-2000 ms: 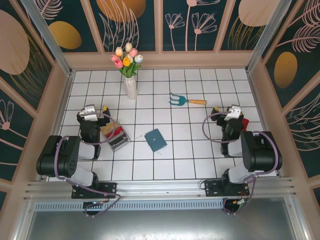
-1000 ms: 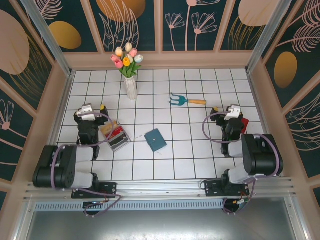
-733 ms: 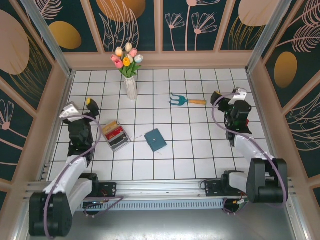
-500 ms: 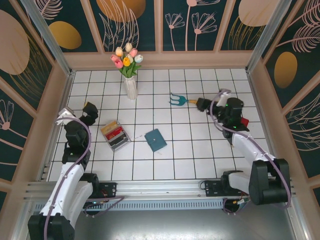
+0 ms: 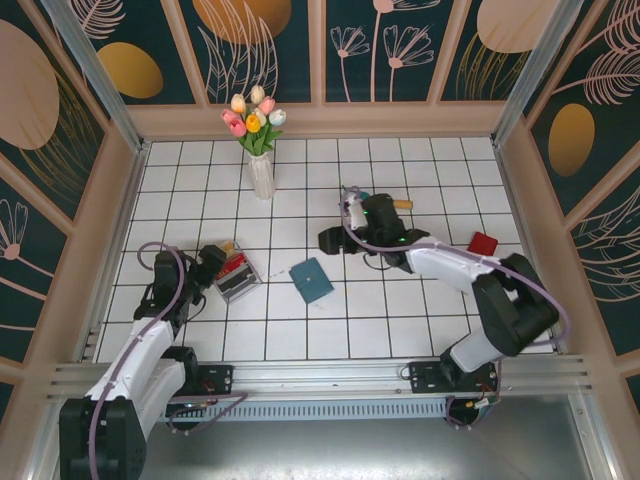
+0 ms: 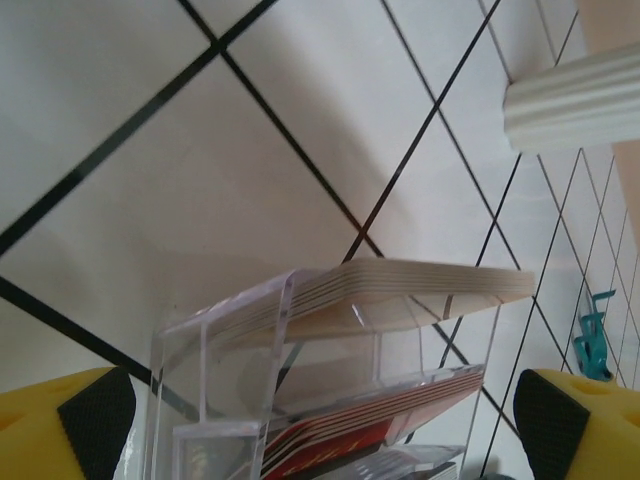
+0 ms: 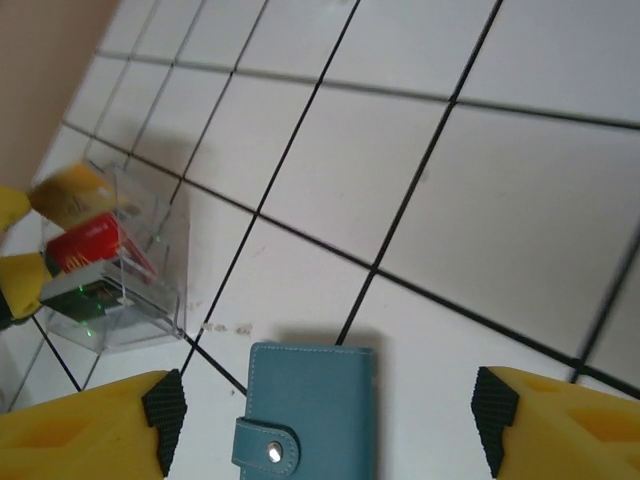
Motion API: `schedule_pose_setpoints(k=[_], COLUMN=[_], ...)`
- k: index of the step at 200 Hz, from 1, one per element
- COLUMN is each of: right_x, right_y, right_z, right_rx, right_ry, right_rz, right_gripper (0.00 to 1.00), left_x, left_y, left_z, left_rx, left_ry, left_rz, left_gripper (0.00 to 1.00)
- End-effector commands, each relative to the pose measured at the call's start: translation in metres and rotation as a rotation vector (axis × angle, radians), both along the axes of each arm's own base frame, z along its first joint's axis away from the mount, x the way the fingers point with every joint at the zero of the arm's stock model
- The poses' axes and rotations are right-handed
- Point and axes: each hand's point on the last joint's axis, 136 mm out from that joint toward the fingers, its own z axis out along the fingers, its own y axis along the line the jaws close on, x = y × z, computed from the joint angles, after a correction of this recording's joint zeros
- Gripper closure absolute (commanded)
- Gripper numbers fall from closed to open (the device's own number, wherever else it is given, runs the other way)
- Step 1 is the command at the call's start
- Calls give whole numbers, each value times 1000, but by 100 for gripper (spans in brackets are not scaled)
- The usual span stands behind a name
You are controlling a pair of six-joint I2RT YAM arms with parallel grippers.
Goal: Put the credit cards into the card holder
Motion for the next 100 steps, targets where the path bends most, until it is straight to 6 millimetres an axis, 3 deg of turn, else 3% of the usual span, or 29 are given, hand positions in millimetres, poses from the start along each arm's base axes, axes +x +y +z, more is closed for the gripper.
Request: schedule_pose_setpoints(k=[1, 25, 51, 65, 100], right_x=[-9, -22, -31, -35, -47], right_y=[16, 33, 35, 29, 5], right_z=[-21, -44, -72, -84, -101], right_rx=[-88, -136, -237, -313, -435], right_ry=[40, 87, 126, 127, 121], right_rz=[50, 108, 113, 98, 58], right_gripper=[27, 30, 31, 32, 43], left_x=[4, 14, 23, 27, 36], left_y=[-14, -30, -40, -45, -59], left_z=[2, 6, 8, 10, 13], left_rx=[-67, -135, -159, -168, -185], left_ry=[-22, -66, -67, -69, -84], left_rz=[-55, -121, -173, -197, -228], left_gripper=[1, 1, 1, 1, 1])
